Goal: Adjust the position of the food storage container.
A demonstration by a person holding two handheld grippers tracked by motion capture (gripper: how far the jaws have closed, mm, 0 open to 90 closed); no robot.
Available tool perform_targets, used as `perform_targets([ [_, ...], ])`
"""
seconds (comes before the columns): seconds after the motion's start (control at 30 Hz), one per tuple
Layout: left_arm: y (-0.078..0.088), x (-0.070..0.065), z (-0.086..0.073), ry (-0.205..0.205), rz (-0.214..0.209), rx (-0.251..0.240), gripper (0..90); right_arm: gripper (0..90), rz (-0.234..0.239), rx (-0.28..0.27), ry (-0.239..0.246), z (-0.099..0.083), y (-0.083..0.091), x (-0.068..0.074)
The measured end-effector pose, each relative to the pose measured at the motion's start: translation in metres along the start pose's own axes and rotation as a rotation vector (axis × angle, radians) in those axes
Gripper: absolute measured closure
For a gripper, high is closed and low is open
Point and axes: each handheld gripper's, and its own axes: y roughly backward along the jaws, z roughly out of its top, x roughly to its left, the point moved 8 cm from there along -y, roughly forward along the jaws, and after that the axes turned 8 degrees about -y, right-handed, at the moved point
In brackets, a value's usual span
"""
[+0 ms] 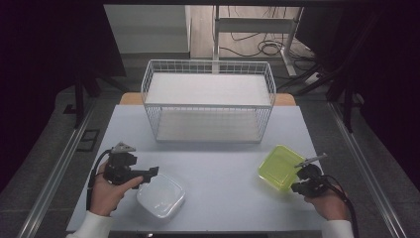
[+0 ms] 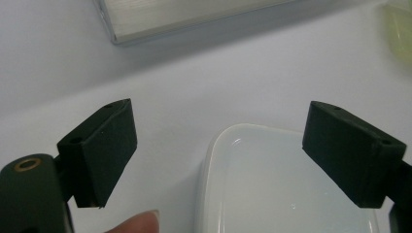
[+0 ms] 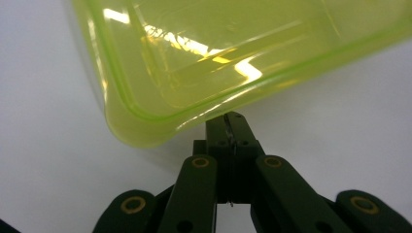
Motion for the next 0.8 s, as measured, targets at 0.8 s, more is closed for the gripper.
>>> perform_targets([
  [0.8,0.000,0.004,-0.006,0.013,0.011,0.011,12.2,89.2,0.072,-0.037,0.035,0.040,-0.026,0.067],
])
